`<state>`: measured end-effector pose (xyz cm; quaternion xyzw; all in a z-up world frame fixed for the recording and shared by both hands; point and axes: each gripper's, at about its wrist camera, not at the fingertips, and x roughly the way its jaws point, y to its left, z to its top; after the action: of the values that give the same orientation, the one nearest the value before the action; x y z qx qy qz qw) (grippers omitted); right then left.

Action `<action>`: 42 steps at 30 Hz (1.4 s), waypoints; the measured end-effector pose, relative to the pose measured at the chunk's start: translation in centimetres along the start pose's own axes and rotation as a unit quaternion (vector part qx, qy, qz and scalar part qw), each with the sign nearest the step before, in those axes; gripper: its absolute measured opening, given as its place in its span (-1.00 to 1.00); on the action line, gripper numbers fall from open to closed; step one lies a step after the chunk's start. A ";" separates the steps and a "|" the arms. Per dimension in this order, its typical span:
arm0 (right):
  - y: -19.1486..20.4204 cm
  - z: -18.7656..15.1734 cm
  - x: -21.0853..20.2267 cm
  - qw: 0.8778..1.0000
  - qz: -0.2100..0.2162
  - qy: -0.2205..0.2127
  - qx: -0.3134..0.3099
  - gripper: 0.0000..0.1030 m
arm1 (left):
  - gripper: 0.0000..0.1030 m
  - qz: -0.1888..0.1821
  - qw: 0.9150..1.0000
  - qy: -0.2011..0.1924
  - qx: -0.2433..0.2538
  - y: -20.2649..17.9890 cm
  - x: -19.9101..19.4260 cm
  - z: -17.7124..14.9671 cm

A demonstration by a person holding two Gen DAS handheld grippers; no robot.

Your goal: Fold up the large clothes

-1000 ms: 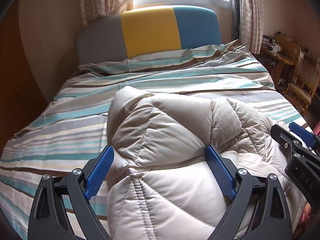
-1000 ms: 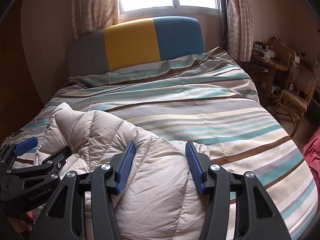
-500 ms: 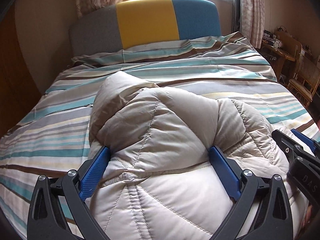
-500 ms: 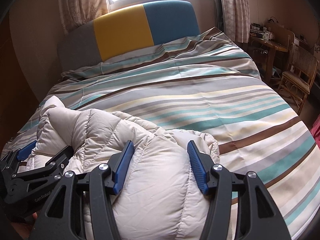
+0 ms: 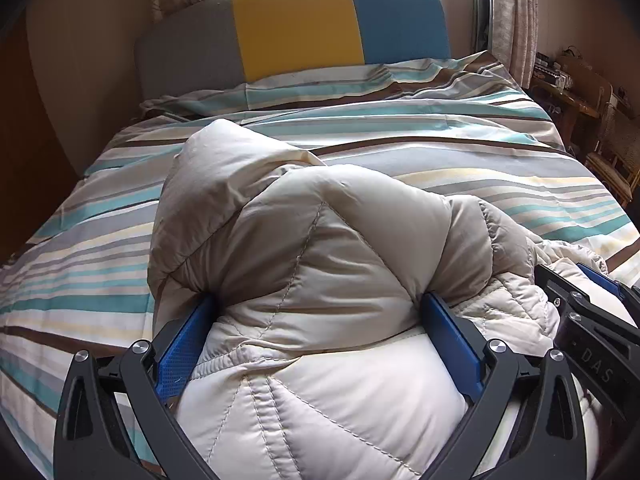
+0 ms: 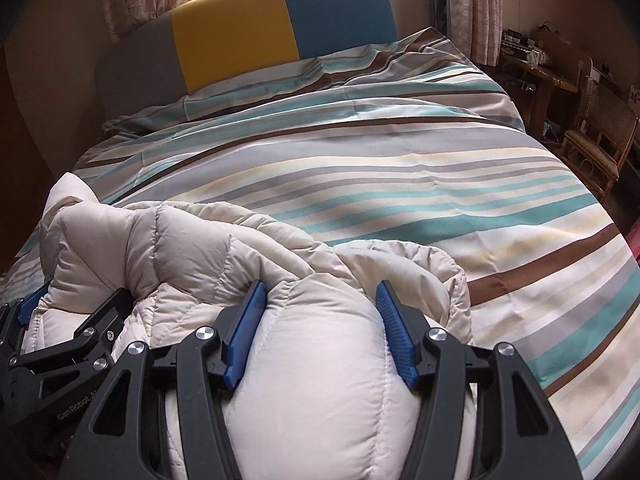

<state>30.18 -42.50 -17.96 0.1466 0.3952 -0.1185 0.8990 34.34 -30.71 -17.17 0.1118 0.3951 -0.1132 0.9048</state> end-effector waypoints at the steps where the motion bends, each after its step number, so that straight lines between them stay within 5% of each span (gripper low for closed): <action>1: 0.0 -0.1 -0.2 1.000 0.002 -0.005 0.000 0.09 | 0.94 0.004 1.000 -0.003 0.001 -0.1 -0.2 -0.1; 5: 0.0 -0.2 -0.9 1.000 0.004 -0.024 -0.003 0.09 | 0.94 0.020 1.000 -0.009 0.003 -0.3 -2.6 -0.7; 10: -0.1 -1.0 -3.8 0.996 -0.001 -0.087 0.002 0.16 | 0.94 -0.006 0.999 -0.039 -0.027 -0.4 -7.5 -3.0; 14: -0.7 -2.5 -7.2 0.992 0.000 -0.126 0.021 0.35 | 0.94 0.012 0.994 -0.110 0.011 -1.5 -10.2 -6.4; 19: -1.9 -4.2 -8.5 0.991 0.007 -0.127 0.041 0.57 | 0.94 0.001 0.988 -0.150 0.020 -0.9 -10.4 -8.1; 27: -2.5 -4.3 -6.4 0.993 0.021 -0.097 0.063 0.62 | 0.94 -0.020 0.989 -0.146 0.026 -1.0 -8.1 -8.1; 34: -2.4 -4.1 -7.0 0.993 0.020 -0.098 0.061 0.61 | 0.94 -0.004 0.988 -0.147 0.035 -1.3 -9.6 -8.1; 39: -2.8 -2.9 -8.4 0.994 0.055 -0.071 0.056 0.62 | 0.94 -0.027 0.994 -0.098 0.050 -0.3 -11.0 -5.9; 42: -2.6 -0.8 -11.2 0.992 0.062 -0.103 0.043 0.56 | 0.94 -0.014 0.994 -0.105 0.025 1.3 -11.3 -3.1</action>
<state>21.32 -43.56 -10.57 0.1962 0.2856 -0.0938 0.9334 25.13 -27.27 -10.69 0.1165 0.2964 -0.1467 0.9365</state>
